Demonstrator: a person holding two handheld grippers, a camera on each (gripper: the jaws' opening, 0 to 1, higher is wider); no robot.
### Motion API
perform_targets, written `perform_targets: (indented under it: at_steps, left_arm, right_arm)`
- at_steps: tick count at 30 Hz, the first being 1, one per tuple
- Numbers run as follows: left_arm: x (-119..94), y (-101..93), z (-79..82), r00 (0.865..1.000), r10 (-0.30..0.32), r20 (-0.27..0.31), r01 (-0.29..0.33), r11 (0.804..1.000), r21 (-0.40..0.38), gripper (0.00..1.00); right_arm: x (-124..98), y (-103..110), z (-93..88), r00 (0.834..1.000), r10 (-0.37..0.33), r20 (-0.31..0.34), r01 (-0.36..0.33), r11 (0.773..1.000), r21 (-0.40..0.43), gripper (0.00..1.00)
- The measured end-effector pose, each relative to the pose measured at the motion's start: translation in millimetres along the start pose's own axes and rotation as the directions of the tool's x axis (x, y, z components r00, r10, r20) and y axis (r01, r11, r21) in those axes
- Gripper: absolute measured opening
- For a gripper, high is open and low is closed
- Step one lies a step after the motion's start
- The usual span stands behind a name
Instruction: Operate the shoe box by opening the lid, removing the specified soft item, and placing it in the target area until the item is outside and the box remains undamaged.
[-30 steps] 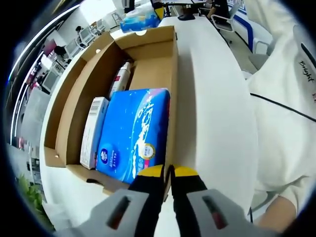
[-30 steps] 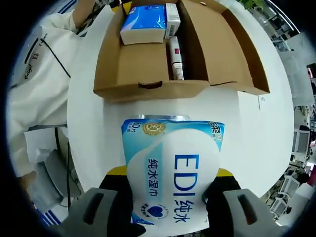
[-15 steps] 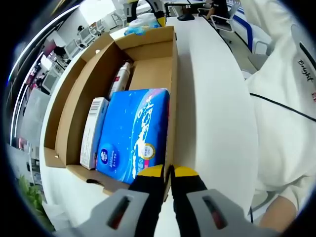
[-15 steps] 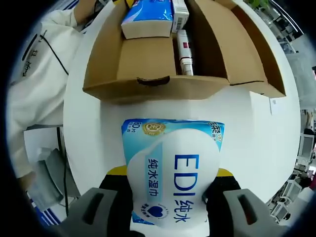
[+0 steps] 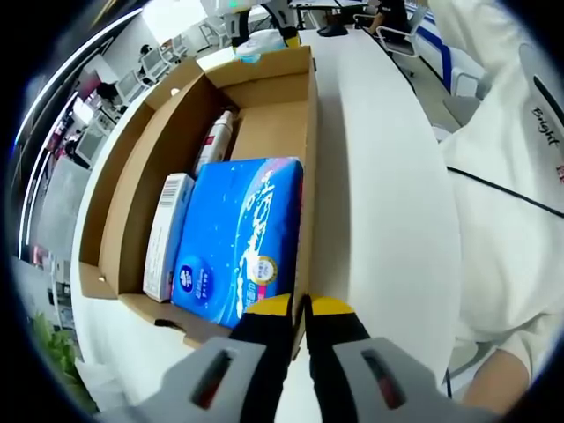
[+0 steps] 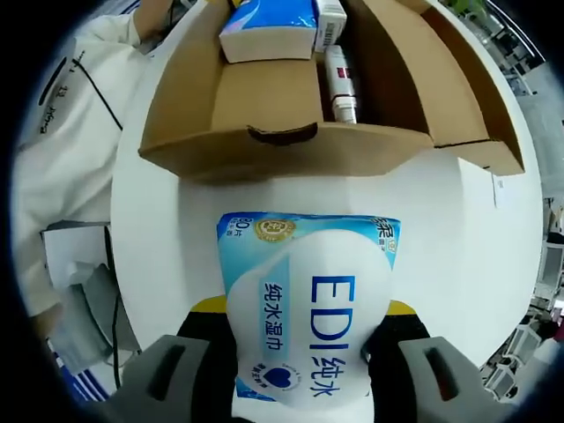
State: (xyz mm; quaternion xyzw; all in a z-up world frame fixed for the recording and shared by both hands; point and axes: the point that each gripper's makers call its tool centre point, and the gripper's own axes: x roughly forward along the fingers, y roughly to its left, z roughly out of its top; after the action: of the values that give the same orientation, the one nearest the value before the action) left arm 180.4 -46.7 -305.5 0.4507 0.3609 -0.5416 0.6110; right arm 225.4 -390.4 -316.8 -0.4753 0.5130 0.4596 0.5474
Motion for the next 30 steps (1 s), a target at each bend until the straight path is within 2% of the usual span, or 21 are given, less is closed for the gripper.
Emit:
perform_targets:
  at_steps: [4, 8, 18, 21, 23, 30]
  left_arm:
    - [0.0, 0.0, -0.4, 1.000, 0.004, -0.002, -0.004, 1.000, 0.000, 0.05]
    - [-0.1, 0.0, -0.8, 1.000, 0.008, -0.004, -0.008, 1.000, 0.004, 0.05]
    - [-0.1, 0.1, -1.2, 1.000, 0.009, 0.000, -0.009, 1.000, -0.002, 0.05]
    - [0.1, 0.0, -1.4, 1.000, 0.008, -0.007, -0.008, 1.000, -0.001, 0.05]
    - [0.0, -0.1, -1.3, 1.000, 0.010, -0.006, -0.010, 1.000, 0.001, 0.05]
    - [-0.3, 0.0, -0.7, 1.000, 0.012, 0.001, -0.012, 1.000, -0.001, 0.05]
  right_arm:
    - [6.2, 2.2, -1.9, 1.000, 0.019, 0.001, -0.019, 1.000, 0.011, 0.58]
    - [17.2, 3.4, -1.3, 0.999, 0.031, 0.033, -0.032, 0.999, 0.030, 0.58]
    - [19.4, 5.4, -0.6, 1.000, 0.021, 0.022, -0.022, 0.999, 0.028, 0.59]
    - [19.8, 6.2, -0.5, 1.000, 0.023, 0.016, -0.024, 1.000, 0.018, 0.59]
    - [19.9, 5.5, -0.7, 0.999, 0.029, 0.021, -0.028, 0.999, -0.041, 0.59]
    - [18.9, 6.5, -1.5, 0.999, 0.046, 0.020, -0.045, 0.998, -0.044, 0.60]
